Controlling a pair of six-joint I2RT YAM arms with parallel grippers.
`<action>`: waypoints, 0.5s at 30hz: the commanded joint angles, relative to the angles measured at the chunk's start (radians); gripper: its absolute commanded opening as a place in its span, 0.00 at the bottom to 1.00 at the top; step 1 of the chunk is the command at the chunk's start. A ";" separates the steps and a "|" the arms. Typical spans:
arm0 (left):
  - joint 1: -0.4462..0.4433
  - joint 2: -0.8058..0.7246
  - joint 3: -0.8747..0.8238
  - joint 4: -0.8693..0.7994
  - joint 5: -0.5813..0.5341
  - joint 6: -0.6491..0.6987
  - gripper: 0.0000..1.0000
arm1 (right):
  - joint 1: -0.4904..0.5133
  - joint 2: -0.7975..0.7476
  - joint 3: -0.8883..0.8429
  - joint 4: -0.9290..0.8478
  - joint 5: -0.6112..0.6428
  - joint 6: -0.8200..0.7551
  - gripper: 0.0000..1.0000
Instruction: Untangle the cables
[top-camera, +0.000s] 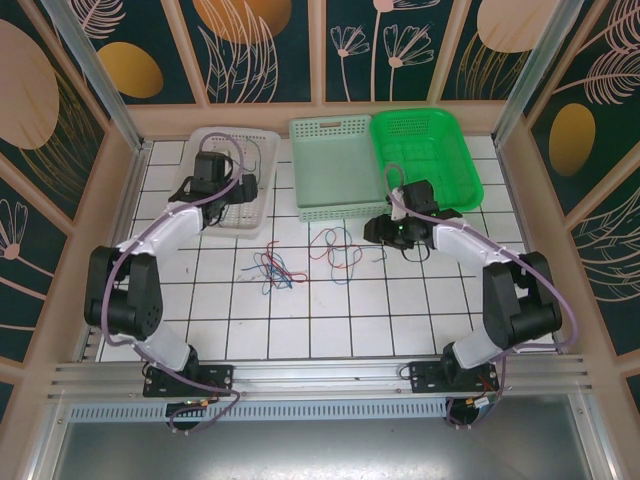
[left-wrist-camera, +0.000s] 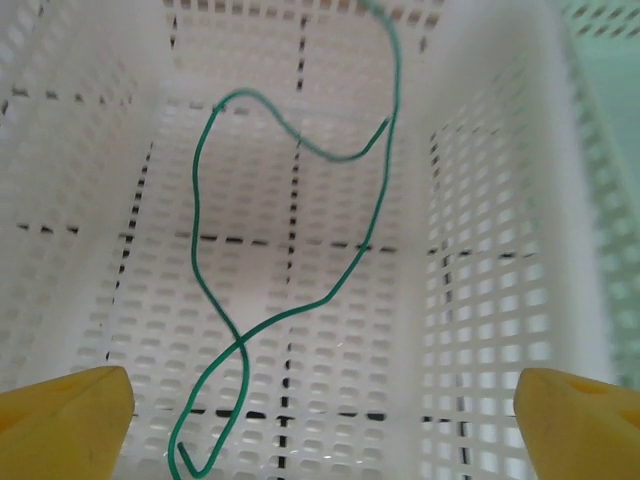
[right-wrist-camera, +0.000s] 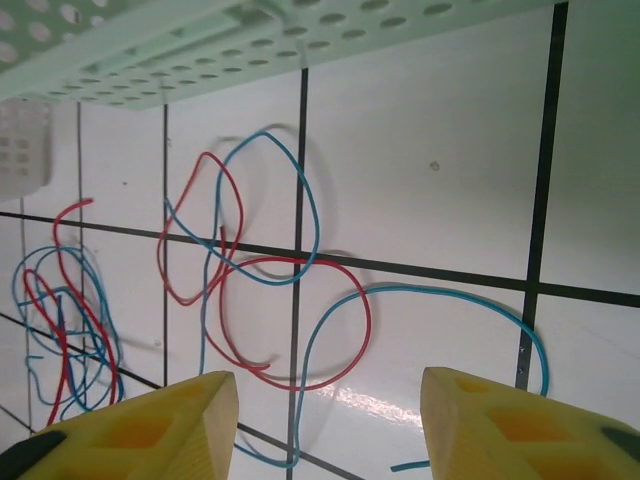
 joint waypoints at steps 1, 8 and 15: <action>-0.030 -0.092 -0.036 0.039 0.029 0.009 0.99 | 0.039 0.011 0.017 -0.011 0.077 -0.042 0.49; -0.133 -0.216 -0.140 0.117 0.047 0.006 0.99 | 0.138 0.012 0.010 -0.014 0.041 -0.064 0.48; -0.150 -0.290 -0.287 0.167 0.085 -0.054 0.99 | 0.276 0.005 -0.032 0.086 0.058 -0.071 0.49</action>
